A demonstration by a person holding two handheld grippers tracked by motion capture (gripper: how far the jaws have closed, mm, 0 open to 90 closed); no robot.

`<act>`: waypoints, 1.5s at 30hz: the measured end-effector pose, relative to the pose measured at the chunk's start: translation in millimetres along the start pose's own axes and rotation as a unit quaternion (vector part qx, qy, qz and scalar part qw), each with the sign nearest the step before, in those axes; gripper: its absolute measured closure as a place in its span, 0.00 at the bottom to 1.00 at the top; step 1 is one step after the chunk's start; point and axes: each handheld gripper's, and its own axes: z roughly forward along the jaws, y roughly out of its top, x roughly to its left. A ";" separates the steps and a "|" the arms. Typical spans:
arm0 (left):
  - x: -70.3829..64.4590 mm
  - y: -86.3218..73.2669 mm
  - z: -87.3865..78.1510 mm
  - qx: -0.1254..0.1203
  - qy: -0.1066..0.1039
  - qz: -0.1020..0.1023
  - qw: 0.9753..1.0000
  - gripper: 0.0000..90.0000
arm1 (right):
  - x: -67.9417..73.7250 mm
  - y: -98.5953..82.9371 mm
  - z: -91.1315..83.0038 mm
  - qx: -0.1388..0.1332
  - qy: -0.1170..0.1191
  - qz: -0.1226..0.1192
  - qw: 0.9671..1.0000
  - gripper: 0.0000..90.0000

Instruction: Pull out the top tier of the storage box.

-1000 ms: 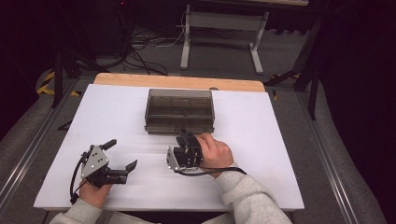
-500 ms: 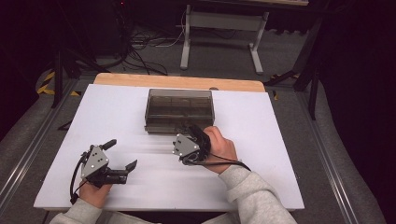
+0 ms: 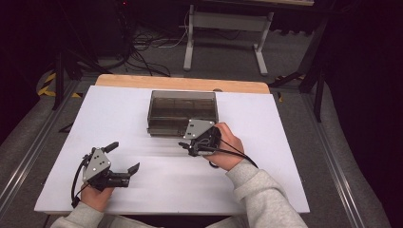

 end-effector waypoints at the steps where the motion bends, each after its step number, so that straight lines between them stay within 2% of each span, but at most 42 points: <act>1: 0.0 0.0 0.0 0.000 0.000 0.000 1.000 0.01 | -1.6 0.3 0.6 0.003 0.003 0.003 1.000 0.46; 5: 0.0 0.0 -0.1 0.000 0.000 0.000 1.000 0.01 | -8.4 2.7 5.6 0.033 0.012 0.010 0.999 0.46; 10: -0.2 0.0 0.1 0.000 0.000 0.001 1.000 0.01 | -16.8 5.2 15.2 0.086 0.018 0.017 0.996 0.45; 11: -0.2 0.0 0.0 0.000 0.000 0.001 1.000 0.01 | -17.8 5.3 16.9 0.087 0.021 0.027 0.996 0.44; 16: -0.3 0.0 0.3 0.000 0.000 0.000 1.000 0.01 | -23.1 5.1 20.3 0.089 0.028 0.042 0.995 0.45; 18: -0.4 0.0 0.3 -0.001 0.000 0.000 1.000 0.01 | -25.9 4.3 21.6 0.093 0.031 0.037 0.994 0.45; 19: -0.4 0.0 0.3 -0.001 -0.001 0.000 1.000 0.01 | -26.0 4.2 22.6 0.092 0.026 0.046 0.994 0.45; 20: -0.4 0.0 0.3 -0.001 -0.001 0.000 1.000 0.01 | -27.4 3.6 23.0 0.096 0.031 0.040 0.994 0.45; 24: -0.2 0.1 0.2 0.000 -0.001 0.001 1.000 0.01 | -29.8 1.6 28.0 0.097 0.029 0.044 0.994 0.47; 27: -0.3 0.0 0.2 0.000 -0.001 0.002 1.000 0.01 | -30.4 0.1 31.4 0.109 0.034 0.050 0.992 0.51; 34: -0.4 0.0 0.3 0.001 0.000 0.002 1.000 0.01 | -30.4 -0.5 39.6 0.120 0.036 0.038 0.991 0.57; 40: -0.2 0.0 0.3 0.000 0.000 0.001 1.000 0.01 | -28.4 0.7 43.2 0.127 0.025 0.019 0.991 0.72; 45: -0.2 0.0 0.2 0.000 0.000 0.001 1.000 0.01 | -26.3 2.1 42.5 0.133 0.019 0.001 0.991 0.73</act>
